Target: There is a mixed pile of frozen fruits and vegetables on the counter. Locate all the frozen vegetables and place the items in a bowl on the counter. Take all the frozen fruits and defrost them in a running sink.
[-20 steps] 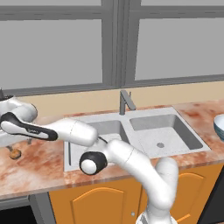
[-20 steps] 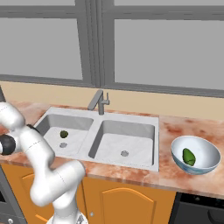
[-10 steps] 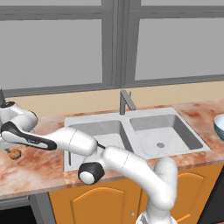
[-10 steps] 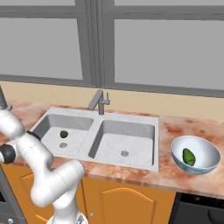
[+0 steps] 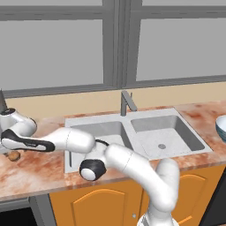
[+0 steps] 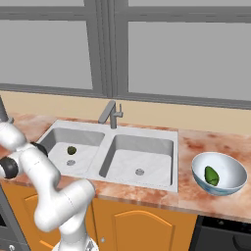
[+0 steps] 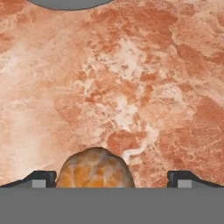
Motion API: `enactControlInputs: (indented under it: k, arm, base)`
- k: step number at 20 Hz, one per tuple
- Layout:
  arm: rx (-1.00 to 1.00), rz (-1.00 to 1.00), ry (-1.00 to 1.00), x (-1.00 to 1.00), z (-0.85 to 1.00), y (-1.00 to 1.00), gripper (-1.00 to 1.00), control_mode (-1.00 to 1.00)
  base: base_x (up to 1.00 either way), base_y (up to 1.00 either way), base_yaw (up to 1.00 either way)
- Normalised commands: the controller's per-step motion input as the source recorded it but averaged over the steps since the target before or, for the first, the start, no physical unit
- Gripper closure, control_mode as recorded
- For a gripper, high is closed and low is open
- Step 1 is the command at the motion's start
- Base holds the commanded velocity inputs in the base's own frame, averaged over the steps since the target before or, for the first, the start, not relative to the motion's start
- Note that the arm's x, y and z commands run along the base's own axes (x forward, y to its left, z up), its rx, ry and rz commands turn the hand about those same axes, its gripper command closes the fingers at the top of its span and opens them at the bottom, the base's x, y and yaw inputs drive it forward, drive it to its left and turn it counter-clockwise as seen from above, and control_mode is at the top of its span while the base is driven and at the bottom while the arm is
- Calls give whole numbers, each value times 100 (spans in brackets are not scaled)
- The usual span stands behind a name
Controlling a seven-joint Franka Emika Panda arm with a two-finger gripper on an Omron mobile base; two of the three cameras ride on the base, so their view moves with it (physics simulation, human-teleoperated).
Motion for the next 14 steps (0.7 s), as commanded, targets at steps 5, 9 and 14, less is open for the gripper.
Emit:
enactControlInputs:
  k: [5,9,14]
  arm:
    - [-13,-9,18,0,0,31,-100,-100]
    - [-15,-14,26,0,0,41,100,-100]
    - [-12,-13,27,0,1,24,100,-100]
  base:
    - [0,0,0]
    - [0,0,0]
    - [0,0,0]
